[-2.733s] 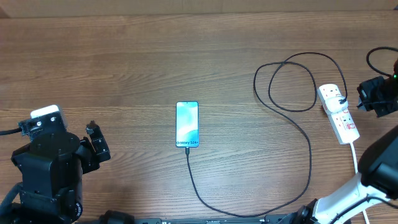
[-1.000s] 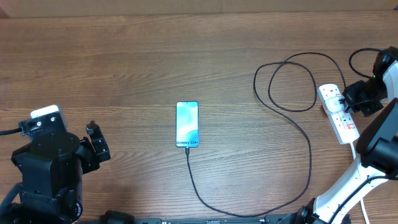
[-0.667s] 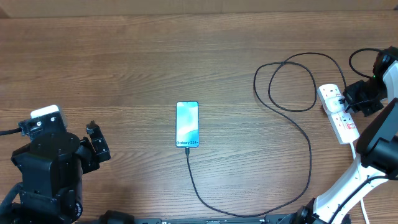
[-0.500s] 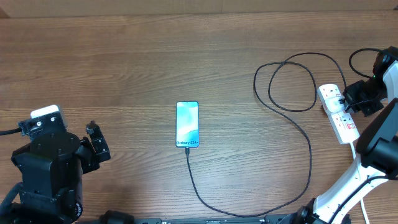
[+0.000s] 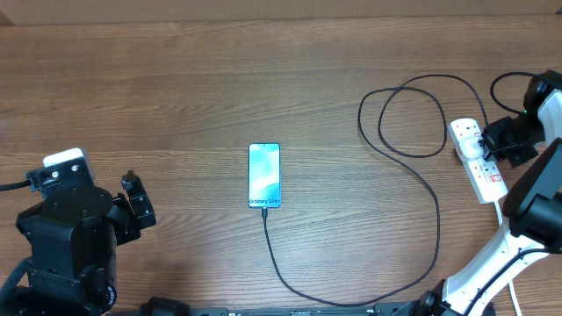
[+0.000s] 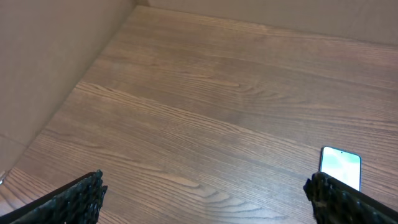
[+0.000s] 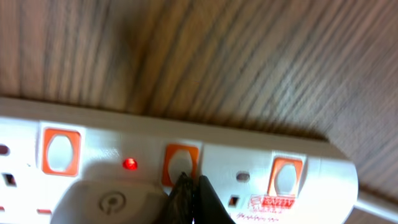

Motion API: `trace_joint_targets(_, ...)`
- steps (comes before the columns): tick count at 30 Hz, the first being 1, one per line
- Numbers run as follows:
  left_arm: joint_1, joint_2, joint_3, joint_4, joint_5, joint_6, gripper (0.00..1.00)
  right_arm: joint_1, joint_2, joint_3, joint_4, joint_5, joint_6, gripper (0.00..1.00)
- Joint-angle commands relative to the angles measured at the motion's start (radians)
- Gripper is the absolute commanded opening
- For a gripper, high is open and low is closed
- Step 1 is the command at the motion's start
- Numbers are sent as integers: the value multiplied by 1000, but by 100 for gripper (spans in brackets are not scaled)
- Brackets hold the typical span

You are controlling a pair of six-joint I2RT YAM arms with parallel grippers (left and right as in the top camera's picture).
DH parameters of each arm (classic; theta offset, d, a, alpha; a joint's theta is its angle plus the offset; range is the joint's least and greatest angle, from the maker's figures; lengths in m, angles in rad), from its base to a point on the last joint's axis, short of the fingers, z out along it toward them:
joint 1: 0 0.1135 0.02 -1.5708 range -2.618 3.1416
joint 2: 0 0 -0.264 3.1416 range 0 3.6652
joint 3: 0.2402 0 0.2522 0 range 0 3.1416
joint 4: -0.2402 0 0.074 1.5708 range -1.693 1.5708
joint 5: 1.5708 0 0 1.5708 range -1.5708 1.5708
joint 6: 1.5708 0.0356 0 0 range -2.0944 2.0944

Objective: Plug charger to phone and switch on socket

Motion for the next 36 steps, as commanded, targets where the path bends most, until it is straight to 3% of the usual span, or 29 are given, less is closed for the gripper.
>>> trace_joint_targets(1,-6,2,-3,1,-13,-6,99,9,7,57,-59,-24,3,4)
trace_joint_targets(9,-6,1,-3,1,-13,-6,100,-4,-144,247,-254,151,113,4)
trace_joint_targets(14,-6,-2,-3,1,-13,-6,99,-4,-368,254,-242,128,138,4)
trace_joint_targets(18,-6,-13,-3,1,-13,-6,100,-4,-577,254,-196,3,138,4)
trace_joint_targets(21,-6,-27,-3,1,-13,-6,100,-4,-741,254,-73,-169,142,4)
trace_joint_targets(26,-6,-56,-3,1,-13,-6,100,-3,-969,254,277,-360,286,4)
trace_joint_targets(32,-6,-127,-3,1,-13,-6,100,19,-1133,254,656,-385,310,4)
trace_joint_targets(36,-6,-203,-3,1,-13,-6,99,85,-1186,254,719,-384,272,4)
